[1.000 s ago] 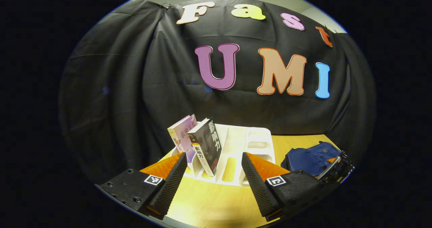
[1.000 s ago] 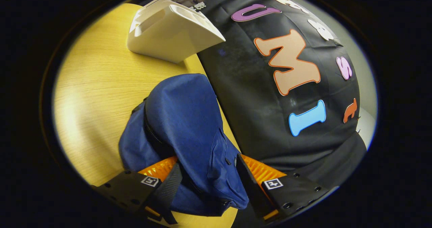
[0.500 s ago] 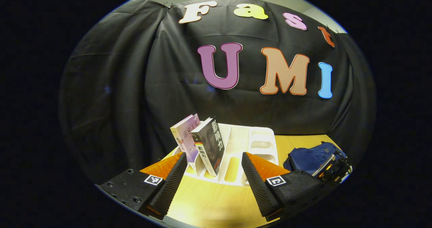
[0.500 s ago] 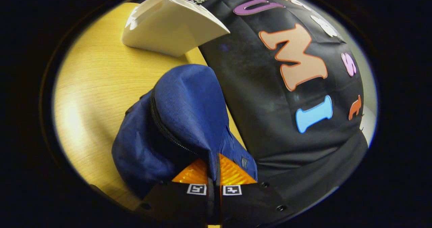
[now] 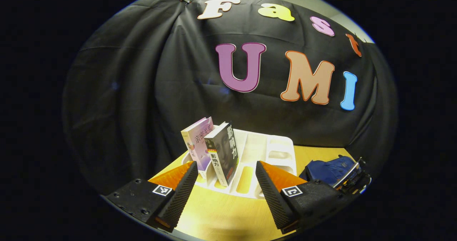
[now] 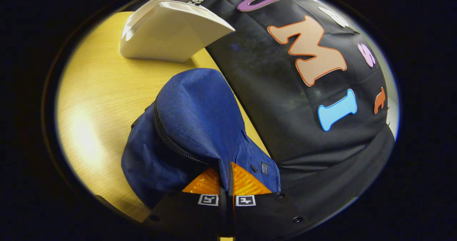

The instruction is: Open the schoolbag, grab two books from the bookshelf and put them into the schoolbag.

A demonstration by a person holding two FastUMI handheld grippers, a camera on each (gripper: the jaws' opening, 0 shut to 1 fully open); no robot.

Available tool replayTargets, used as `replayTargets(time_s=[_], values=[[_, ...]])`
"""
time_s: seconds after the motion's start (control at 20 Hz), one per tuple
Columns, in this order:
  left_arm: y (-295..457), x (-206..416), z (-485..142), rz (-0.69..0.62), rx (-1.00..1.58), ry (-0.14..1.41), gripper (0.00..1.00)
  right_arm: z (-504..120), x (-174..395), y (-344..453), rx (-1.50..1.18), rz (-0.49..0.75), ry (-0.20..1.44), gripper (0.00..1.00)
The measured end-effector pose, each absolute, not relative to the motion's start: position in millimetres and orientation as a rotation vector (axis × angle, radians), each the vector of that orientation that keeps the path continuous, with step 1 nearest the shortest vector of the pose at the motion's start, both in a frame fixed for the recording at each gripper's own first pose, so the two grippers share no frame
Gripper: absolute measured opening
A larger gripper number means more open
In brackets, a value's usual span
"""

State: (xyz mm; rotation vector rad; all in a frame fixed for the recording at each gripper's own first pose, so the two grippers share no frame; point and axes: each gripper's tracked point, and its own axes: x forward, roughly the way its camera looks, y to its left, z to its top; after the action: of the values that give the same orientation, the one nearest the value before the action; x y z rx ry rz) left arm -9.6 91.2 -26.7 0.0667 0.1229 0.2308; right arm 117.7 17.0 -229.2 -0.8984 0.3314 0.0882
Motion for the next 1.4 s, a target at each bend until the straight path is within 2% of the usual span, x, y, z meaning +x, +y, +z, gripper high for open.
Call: replayTargets(time_s=[0.3, 0.4, 0.45, 0.6, 0.75, 0.8, 0.85, 0.9, 1.1, 1.15, 1.4], values=[[111, 17, -20, 0.215, 0.063, 0.152, 0.94, -208, 124, 11, -0.789, 0.042, 0.329, 0.00], [116, 32, -13, 0.190, 0.050, 0.161, 0.94, -204, 125, 9, -0.753, 0.028, 0.340, 0.07], [118, 40, -13, 0.172, 0.036, 0.172, 0.94, -203, 125, 8, -0.739, 0.021, 0.345, 0.00], [127, 65, -9, 0.129, 0.012, 0.212, 0.94, -198, 126, 7, -0.704, -0.007, 0.351, 0.04], [138, 90, -12, 0.076, 0.019, 0.279, 0.94, -198, 126, 4, -0.671, -0.032, 0.357, 0.01], [143, 100, -13, 0.067, 0.021, 0.298, 0.90, -197, 127, 3, -0.661, -0.040, 0.360, 0.01], [148, 109, -15, 0.061, 0.022, 0.322, 0.94, -196, 127, 3, -0.656, -0.045, 0.362, 0.04], [151, 118, -15, 0.052, 0.018, 0.349, 0.94, -195, 127, 3, -0.655, -0.049, 0.365, 0.01], [162, 151, -26, 0.026, 0.046, 0.465, 0.93, -195, 128, 1, -0.671, -0.053, 0.372, 0.04], [162, 158, -26, 0.023, 0.072, 0.486, 0.93, -194, 128, 2, -0.671, -0.054, 0.372, 0.01], [167, 170, -58, 0.003, 0.110, 0.717, 0.92, -193, 129, 1, -0.648, -0.066, 0.377, 0.03]])
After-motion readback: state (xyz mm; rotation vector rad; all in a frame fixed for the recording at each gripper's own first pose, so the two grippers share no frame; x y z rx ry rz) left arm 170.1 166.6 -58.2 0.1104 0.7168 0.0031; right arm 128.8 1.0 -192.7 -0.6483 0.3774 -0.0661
